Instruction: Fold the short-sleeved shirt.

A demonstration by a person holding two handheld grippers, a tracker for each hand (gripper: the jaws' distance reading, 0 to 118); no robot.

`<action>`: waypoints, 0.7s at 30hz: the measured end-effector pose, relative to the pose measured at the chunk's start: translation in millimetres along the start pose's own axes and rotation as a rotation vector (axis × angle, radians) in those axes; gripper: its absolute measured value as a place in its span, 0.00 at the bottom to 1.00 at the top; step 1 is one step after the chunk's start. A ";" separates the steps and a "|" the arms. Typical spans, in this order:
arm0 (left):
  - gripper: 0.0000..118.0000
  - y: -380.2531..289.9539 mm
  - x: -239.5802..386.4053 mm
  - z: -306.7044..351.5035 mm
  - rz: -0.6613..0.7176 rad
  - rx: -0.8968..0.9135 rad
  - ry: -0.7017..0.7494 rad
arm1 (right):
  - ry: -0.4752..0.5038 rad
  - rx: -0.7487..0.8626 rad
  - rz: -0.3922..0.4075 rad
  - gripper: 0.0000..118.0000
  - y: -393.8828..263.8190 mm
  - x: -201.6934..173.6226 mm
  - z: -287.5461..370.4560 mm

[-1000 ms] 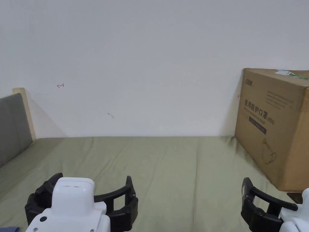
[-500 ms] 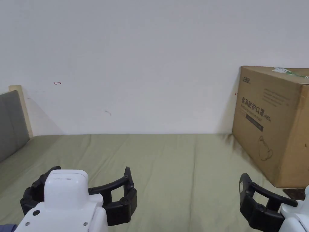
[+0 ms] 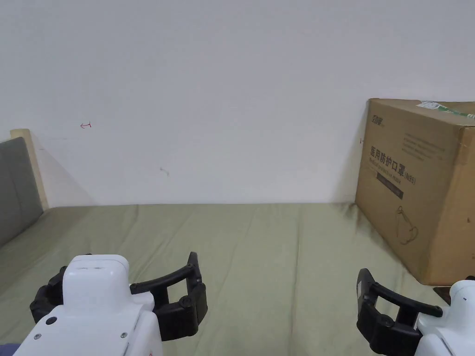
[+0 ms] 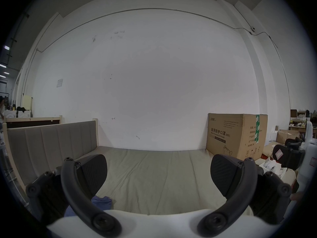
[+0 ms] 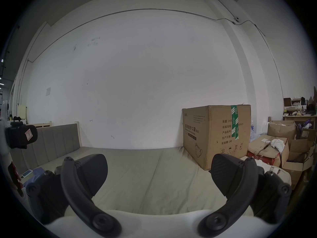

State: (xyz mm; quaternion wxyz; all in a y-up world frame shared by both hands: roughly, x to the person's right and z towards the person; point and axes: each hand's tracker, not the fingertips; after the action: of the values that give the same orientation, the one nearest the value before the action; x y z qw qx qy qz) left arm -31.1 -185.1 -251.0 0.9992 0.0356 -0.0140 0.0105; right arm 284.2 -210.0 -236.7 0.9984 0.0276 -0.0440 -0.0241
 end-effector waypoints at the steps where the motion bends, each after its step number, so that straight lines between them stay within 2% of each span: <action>1: 1.00 0.0 -0.1 -0.4 0.000 -0.001 -0.001 | -0.003 -0.001 0.005 1.00 -0.2 -0.5 -0.5; 9: 1.00 -1.6 -0.1 -2.2 0.000 0.006 0.007 | -0.004 -0.013 0.004 1.00 -1.3 -3.1 -4.1; 10: 0.97 -2.1 -0.9 -2.1 0.006 0.005 0.004 | -0.002 -0.013 -0.001 0.98 -1.4 -3.1 -4.2; 11: 0.84 -2.4 -1.6 -1.4 0.007 0.003 0.000 | 0.001 -0.014 -0.004 0.92 -1.4 -3.0 -3.9; 12: 0.42 -2.3 -1.7 -0.7 0.003 0.002 0.001 | -0.002 -0.006 -0.004 0.62 -1.5 -2.9 -2.9; 13: 0.00 -1.7 -0.2 -2.3 -0.036 -0.018 0.042 | -0.017 0.005 0.004 0.21 -1.0 -3.3 -1.8; 14: 0.00 -1.9 1.5 -8.2 -0.068 -0.061 0.080 | -0.061 -0.012 0.027 0.00 -0.8 -3.5 -4.0; 15: 0.00 -7.0 1.3 -11.3 -0.060 -0.080 0.121 | -0.102 -0.039 0.040 0.00 -1.8 -1.9 -7.7; 17: 0.00 -13.4 -8.2 -14.2 0.051 -0.113 0.007 | -0.019 -0.067 -0.051 0.00 -4.7 6.4 -11.8; 21: 0.00 -20.2 -20.4 -15.9 0.076 -0.137 0.058 | -0.060 -0.076 -0.038 0.00 -8.5 7.4 -12.7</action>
State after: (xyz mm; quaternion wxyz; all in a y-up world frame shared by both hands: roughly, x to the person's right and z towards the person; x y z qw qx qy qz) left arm -50.6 -204.5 -268.9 0.9982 -0.0339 0.0129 0.0484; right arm 292.3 -218.1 -249.2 0.9963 -0.0103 -0.0725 -0.0457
